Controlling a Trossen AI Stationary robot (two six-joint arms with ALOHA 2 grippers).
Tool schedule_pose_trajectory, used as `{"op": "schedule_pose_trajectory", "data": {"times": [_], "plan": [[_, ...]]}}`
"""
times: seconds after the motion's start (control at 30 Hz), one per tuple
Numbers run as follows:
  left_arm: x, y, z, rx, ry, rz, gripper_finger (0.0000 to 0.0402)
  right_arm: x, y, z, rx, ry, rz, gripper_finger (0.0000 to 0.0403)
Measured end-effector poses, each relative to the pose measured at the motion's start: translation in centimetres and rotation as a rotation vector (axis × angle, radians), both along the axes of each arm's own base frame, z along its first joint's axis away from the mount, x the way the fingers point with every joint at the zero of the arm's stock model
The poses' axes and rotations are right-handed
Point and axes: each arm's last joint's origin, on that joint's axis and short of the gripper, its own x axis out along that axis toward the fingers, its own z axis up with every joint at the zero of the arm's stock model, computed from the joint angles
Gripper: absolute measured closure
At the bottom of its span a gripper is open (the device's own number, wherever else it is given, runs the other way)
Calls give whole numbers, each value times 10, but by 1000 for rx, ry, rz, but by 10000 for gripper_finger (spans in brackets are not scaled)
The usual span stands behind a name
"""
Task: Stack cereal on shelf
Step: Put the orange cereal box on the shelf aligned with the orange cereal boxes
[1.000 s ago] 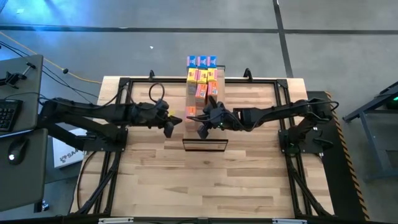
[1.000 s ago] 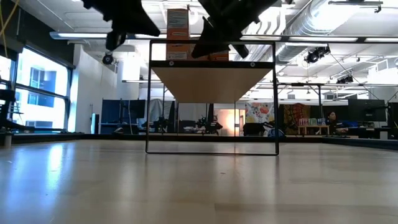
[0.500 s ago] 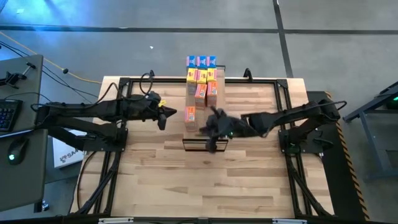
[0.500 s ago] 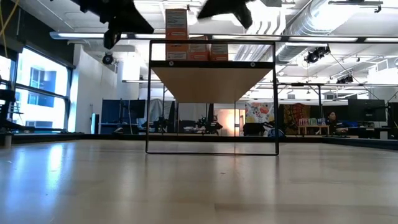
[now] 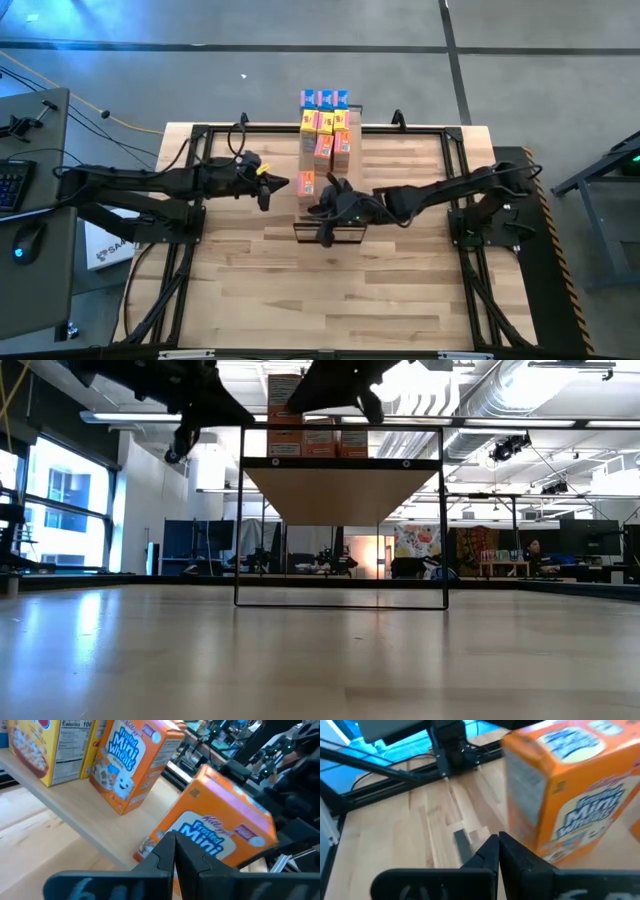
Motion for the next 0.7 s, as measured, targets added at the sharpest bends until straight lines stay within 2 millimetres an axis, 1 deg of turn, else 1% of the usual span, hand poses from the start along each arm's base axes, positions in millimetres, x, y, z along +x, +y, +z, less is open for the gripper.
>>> {"op": "schedule_pose_trajectory", "data": {"times": [0.17,0.4,0.7], "plan": [[8,3,-5,13,-8,10,401,6,-13,-5,8,6,8,403],[15,11,-10,29,-3,32,401,9,-26,-9,2,20,-7,403],[14,21,-11,48,10,72,401,14,-42,-12,2,2,-48,403]]}}
